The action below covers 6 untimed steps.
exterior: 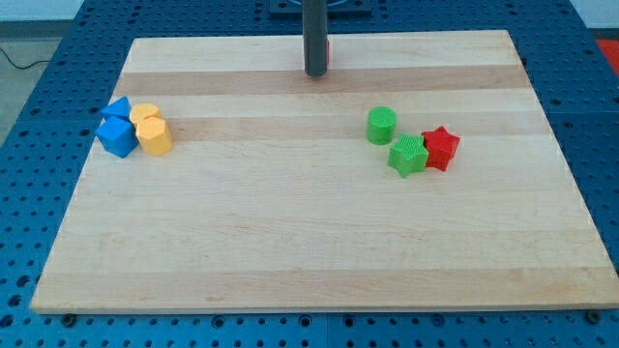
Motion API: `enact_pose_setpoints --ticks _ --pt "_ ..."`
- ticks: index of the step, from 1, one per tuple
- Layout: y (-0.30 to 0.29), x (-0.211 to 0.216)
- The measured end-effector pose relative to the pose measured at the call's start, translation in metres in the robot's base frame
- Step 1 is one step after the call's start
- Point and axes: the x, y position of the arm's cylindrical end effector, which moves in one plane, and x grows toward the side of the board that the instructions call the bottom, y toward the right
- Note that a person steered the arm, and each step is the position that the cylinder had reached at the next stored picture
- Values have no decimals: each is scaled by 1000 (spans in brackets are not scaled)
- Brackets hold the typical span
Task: Drag red star along with green circle towards middle of the board
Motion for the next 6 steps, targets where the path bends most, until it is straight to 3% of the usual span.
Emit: enact_pose_setpoints --ticks 1,2,4,5,6 --pt "5 -3" --pt "71 20" --pt "269 118" --pt "282 188" --pt "255 214"
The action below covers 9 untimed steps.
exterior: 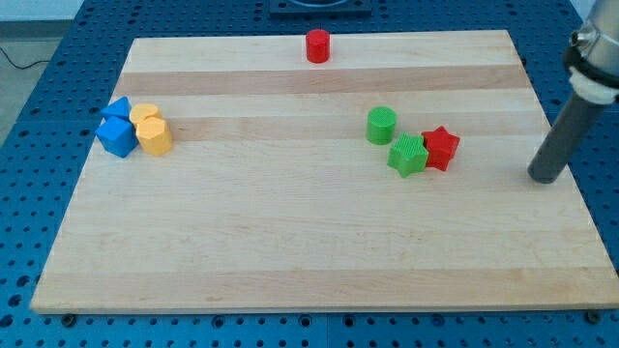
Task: Drag red star along with green circle towards middle of the board
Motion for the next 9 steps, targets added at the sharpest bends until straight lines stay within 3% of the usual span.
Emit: enact_pose_setpoints --ticks 1,4,5,7,9 --pt "-52 -11" --pt "-208 -130" --pt "-250 -152" --pt "-182 -144" --pt "-215 -95"
